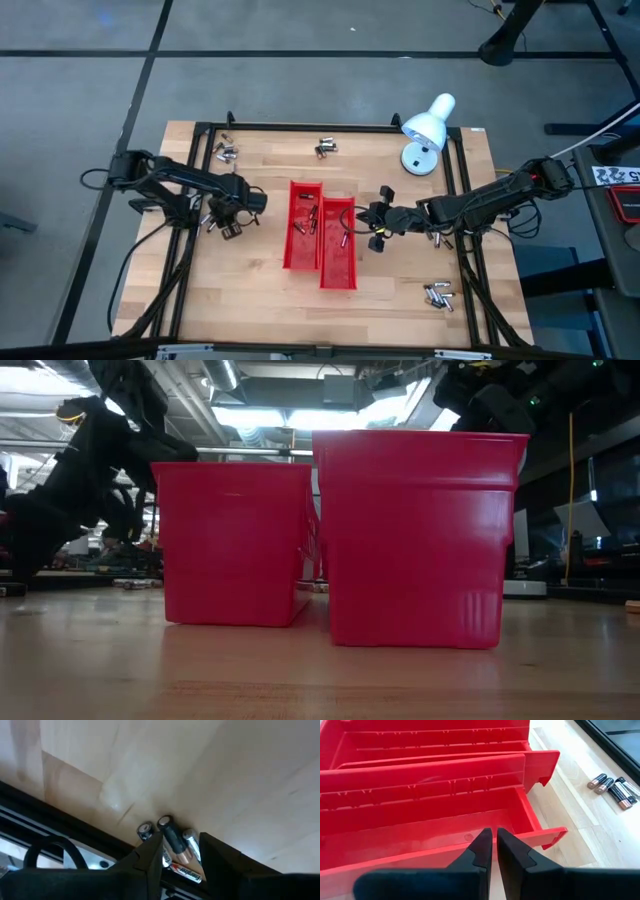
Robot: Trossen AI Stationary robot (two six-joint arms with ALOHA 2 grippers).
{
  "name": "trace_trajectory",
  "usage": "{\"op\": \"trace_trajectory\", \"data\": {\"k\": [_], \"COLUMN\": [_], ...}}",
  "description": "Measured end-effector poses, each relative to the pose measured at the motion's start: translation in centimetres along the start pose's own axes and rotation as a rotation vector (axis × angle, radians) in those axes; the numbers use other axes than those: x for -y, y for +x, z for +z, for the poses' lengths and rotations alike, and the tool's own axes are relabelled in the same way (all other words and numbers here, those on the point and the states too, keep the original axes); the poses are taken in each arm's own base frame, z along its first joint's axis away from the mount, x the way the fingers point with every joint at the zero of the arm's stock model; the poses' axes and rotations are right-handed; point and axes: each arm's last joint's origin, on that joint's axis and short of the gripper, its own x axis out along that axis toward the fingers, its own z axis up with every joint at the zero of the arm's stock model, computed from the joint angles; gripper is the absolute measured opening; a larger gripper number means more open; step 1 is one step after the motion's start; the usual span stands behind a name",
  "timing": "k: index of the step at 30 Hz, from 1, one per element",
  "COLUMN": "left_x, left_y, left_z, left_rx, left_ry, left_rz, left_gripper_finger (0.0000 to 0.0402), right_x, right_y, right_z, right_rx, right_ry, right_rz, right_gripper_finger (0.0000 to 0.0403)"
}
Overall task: Sort batteries
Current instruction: Put the black battery into the left red bin
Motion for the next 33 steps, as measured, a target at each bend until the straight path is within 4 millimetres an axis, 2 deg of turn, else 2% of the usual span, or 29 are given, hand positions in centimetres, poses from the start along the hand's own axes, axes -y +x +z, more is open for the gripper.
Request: {"op": "trace_trajectory", "data": {"k": [14, 20, 25, 33], "left_x": [-1.1, -1.3, -1.4, -1.3], "left_y": [0.3, 2.4, 2.6, 3.0], "left_z": [0.6, -0.1, 0.2, 0.2], "left_rx": [-0.023, -0.079, -0.068, -0.06], "left_ry": [-0.084, -0.102, -0.111, -0.109], "left_rz": [-0.022, -0.071, -0.096, -0.125], "left_gripper_finger": [0.0119, 0.0119, 0.0117, 0.0062], "right_x": [0.0, 0.1, 0.1, 0.1], "right_y": [0.0, 0.0, 0.0, 0.0], "right_z": [-0.1, -0.3, -0.3, -0.3], "right_rx": [-0.01, -0.025, -0.025, -0.024], "right_ry": [-0.005, -0.011, -0.011, -0.006], "right_rz": [-0.003, -0.006, -0.006, -0.006], "right_gripper_finger": [0.003, 0.003, 0.003, 0.003]}}
